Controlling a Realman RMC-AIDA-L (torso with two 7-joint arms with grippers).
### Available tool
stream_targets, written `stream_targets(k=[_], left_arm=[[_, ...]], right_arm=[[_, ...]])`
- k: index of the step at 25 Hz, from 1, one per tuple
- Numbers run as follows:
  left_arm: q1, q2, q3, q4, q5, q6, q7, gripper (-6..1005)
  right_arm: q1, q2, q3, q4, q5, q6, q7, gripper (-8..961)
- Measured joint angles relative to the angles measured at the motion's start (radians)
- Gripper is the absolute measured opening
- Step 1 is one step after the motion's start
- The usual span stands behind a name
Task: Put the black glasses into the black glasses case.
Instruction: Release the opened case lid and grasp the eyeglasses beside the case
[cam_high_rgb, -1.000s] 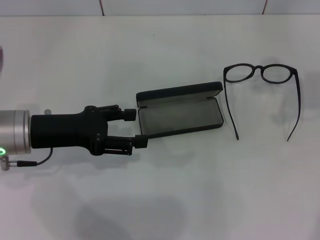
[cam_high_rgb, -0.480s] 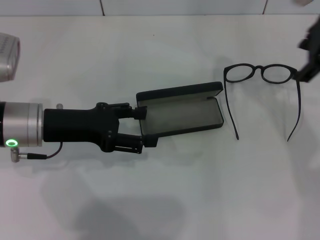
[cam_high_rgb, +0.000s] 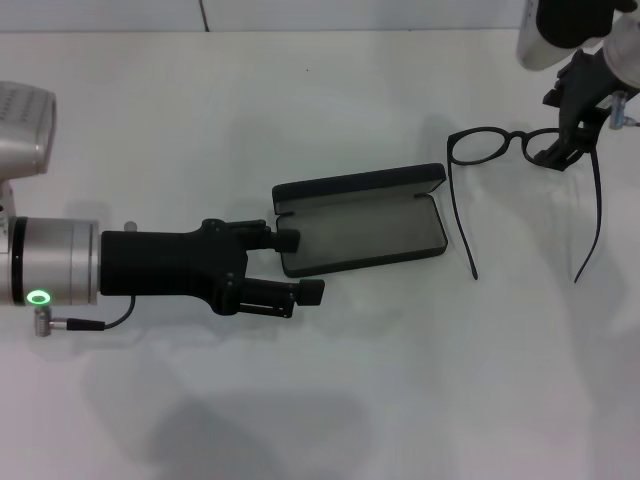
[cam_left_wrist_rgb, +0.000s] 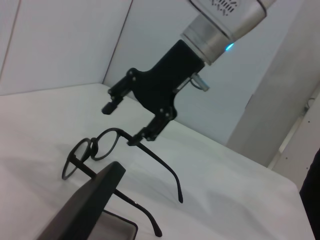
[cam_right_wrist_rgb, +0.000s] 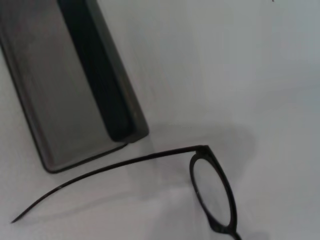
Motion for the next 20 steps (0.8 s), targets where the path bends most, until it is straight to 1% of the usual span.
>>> stream_targets(k=[4,12,17,19,20], left_arm=[[0.001,0.0,0.0,-0.013,0.0,-0.004,0.0,894],[-0.001,0.0,0.0,-0.029,0.0,-0.01,0.001,893],[-0.001,-0.002,0.0,-0.032,-0.002,-0.013,0.001,893],[-0.002,-0.002,0.0,-0.033,-0.005,-0.013,-0.002,893],[-0.002,-0.002,0.0,-0.033,-0.006,-0.013,-0.003,893]], right_arm=[[0.004,0.001,0.0,0.046,0.023,0.063,-0.018,748],[0.008,0.001,0.002,0.11,0.052,0.138,-0.049,734],[0.014,-0.001,0.002,0.162,0.092,0.187,-0.078,538],[0.019,-0.001,0.002,0.177,0.101,0.195,-0.086,521],[0.028,-0.002,0.002,0.206,0.108,0.216,-0.093,512]])
